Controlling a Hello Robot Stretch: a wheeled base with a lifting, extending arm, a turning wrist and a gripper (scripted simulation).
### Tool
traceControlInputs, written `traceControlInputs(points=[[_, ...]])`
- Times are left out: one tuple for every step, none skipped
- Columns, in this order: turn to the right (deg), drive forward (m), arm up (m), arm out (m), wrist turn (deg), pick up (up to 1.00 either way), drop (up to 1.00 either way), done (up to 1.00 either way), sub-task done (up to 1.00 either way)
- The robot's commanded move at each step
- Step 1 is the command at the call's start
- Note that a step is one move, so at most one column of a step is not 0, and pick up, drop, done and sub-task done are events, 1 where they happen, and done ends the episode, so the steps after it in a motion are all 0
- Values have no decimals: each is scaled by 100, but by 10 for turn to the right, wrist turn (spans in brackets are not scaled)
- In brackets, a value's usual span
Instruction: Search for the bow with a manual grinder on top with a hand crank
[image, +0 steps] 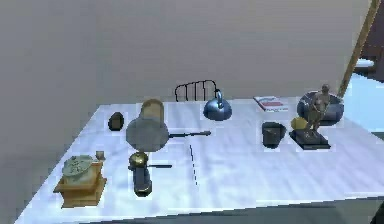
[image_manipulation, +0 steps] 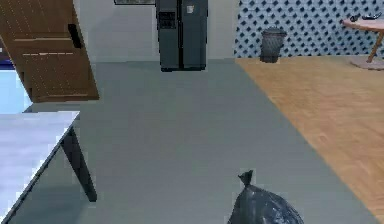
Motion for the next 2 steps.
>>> traceControlInputs(points=[[-330,0,0,0,0,0,0,0,0],[0,0,0,0,0,0,0,100,0]])
